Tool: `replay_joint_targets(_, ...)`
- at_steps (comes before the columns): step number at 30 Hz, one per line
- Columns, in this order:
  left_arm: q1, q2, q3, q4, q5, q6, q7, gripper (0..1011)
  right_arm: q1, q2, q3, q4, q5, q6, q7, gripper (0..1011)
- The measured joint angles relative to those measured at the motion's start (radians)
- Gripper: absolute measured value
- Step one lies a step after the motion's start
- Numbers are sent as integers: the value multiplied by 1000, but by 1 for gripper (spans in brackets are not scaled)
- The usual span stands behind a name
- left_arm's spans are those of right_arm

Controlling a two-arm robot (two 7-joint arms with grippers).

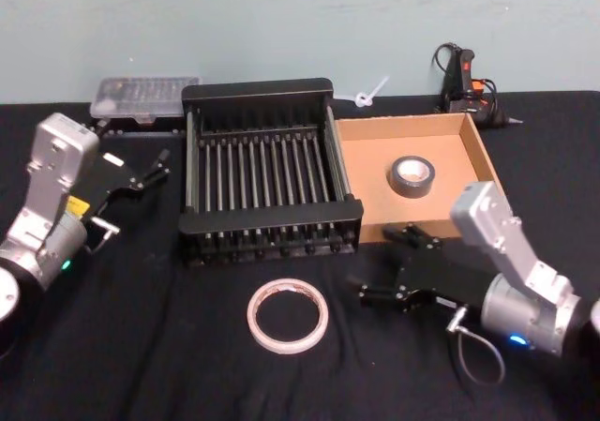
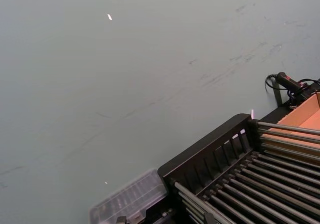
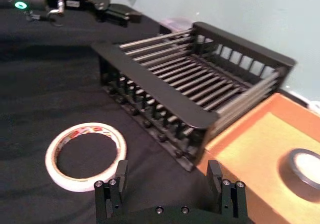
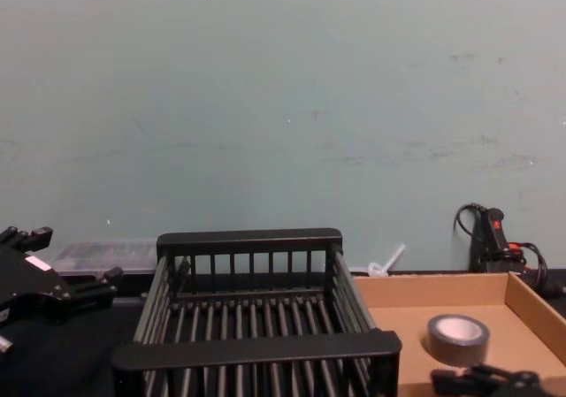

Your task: Pick up the white tape and place it into the black box , Pick up the silver tape and place it into the brown box.

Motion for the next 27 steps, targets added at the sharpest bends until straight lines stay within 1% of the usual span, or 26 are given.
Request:
replay_joint_targets(8, 0, 0, 0, 0, 0, 0, 0, 1002, 43, -20, -48, 19, -22, 34, 5, 1002)
replay_joint_targets(14, 0, 0, 0, 0, 0, 0, 0, 1001, 82, -41, -81, 43, -38, 48, 11, 1002)
replay_joint_targets(23, 0, 0, 0, 0, 0, 0, 0, 1001, 124, -72, -120, 73, -58, 77, 12, 1002)
replay_joint_targets(27, 0, 0, 0, 0, 0, 0, 0, 1001, 132, -79, -130, 79, -63, 88, 11, 1002)
